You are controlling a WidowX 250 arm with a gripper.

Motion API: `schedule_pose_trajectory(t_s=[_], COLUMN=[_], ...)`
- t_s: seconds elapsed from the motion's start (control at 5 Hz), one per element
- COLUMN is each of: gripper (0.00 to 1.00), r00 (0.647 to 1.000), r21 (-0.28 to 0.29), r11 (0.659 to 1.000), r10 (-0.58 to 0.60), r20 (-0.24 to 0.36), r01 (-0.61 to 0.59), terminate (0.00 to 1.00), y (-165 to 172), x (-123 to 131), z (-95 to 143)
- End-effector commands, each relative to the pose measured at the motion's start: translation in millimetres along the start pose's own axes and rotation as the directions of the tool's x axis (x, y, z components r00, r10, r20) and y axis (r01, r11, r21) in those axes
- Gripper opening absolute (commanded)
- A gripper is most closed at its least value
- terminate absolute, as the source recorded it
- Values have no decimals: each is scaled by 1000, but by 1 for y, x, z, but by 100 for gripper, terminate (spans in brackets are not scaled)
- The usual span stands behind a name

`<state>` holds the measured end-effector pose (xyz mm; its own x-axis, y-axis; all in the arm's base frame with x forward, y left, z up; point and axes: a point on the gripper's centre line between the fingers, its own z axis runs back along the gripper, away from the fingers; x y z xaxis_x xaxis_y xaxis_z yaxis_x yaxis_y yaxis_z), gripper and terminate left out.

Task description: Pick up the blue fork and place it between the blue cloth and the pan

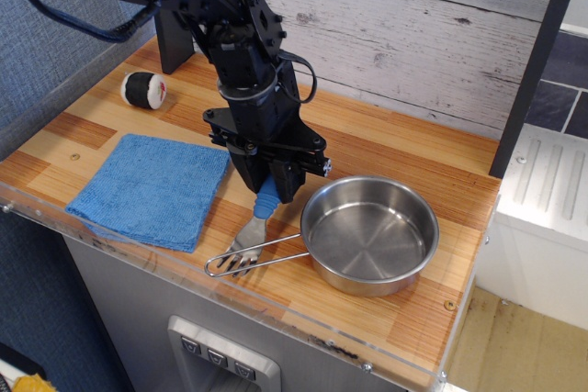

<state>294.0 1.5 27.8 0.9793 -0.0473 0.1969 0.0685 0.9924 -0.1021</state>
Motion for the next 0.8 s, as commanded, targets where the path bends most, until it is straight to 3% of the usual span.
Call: schedule_pose_trajectory(t_s=[0.0, 0.4, 0.6], gripper=[0, 0, 100], r00=[1000, 998, 998], r21=[22, 35, 58], r11=[1000, 998, 996], r10=[17, 47, 66], r20=[17, -29, -17], r01=[-18, -46, -65], terminate=[0, 0, 0], y=[6, 10, 10], x=[23, 26, 28], z=[2, -9, -5])
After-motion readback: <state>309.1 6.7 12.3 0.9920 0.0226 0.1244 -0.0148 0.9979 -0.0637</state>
